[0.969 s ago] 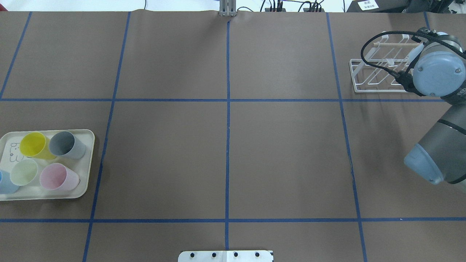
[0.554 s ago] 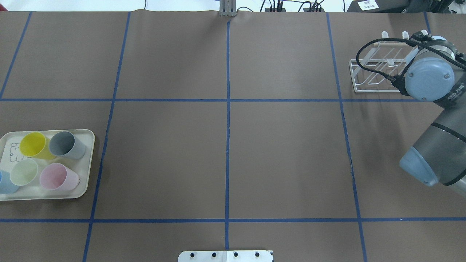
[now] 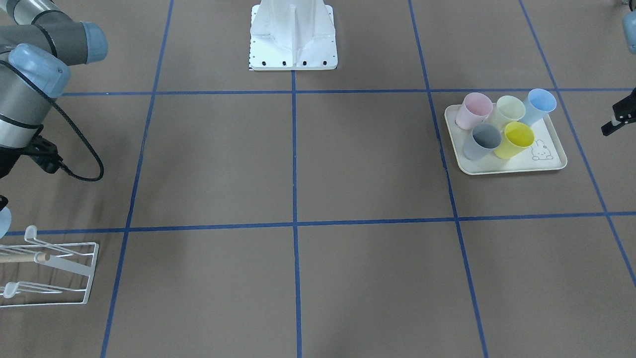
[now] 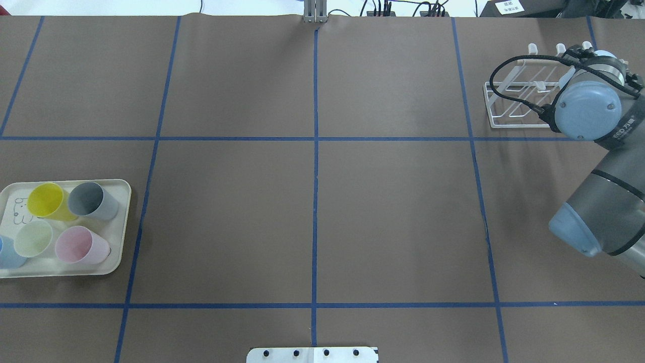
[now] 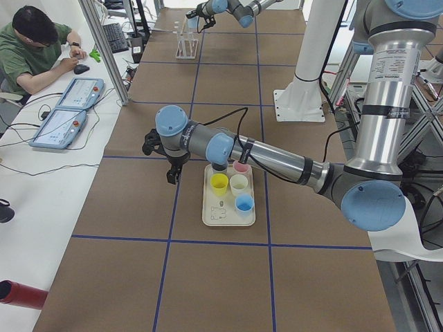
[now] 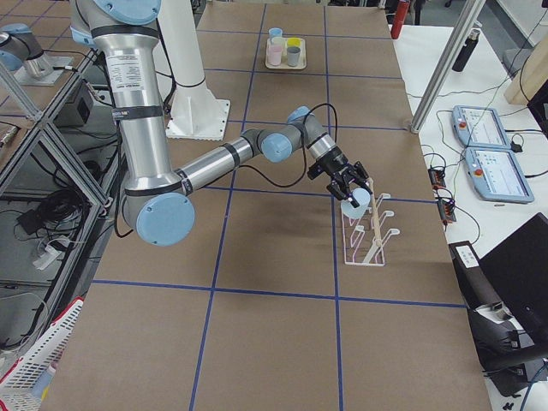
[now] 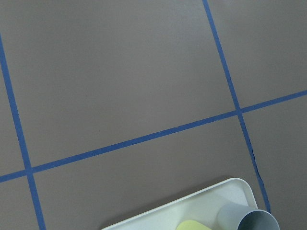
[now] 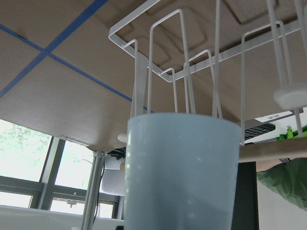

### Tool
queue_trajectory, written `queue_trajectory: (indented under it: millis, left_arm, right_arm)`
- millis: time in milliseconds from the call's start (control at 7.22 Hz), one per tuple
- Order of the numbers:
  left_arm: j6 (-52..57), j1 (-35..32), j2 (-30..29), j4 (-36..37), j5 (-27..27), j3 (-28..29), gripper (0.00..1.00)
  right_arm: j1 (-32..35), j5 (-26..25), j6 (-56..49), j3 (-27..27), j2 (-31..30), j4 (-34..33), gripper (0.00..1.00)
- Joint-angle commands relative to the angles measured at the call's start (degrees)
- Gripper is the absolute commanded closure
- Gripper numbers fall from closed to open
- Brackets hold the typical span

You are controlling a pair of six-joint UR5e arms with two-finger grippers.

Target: Transfer IKEA cup to right arm and place on rack

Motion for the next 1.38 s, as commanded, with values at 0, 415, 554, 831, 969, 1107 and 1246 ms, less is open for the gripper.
queue_trajectory:
  millis: [0,415,554,831,969,1107,1246]
  left_arm:
    - [0.0,-0.05,-0.03,-0.07,0.0,0.11,0.0]
    - [0.0,0.04,-0.03,-0.07,0.0,0.11,0.0]
    - [0.0,0.04,-0.03,-0.07,0.0,0.11,0.0]
    - [0.0,0.04,-0.03,-0.07,0.0,0.11,0.0]
    - [0.0,0.04,-0.03,-0.07,0.0,0.11,0.0]
    - [0.0,0.04,-0.03,-0.07,0.0,0.11,0.0]
    - [0.0,0.04,-0.03,-0.07,0.0,0.11,0.0]
  right_arm:
    - [-0.04,-0.6,-0.02,-2.06,1.83,0.0,0.69]
    - [0.05,-1.21,-0.38,-2.24,1.48,0.0,0.69]
    - [-0.04,-1.39,-0.38,-2.59,1.48,0.0,0.67]
    - [-0.04,-2.09,-0.38,-3.38,1.74,0.0,0.54]
    - [-0.04,-2.1,-0.29,-3.38,1.83,0.0,0.45]
    - [-0.13,-2.1,-0.11,-3.47,1.83,0.0,0.43]
    - [-0.3,-2.1,0.06,-3.47,1.83,0.0,0.43]
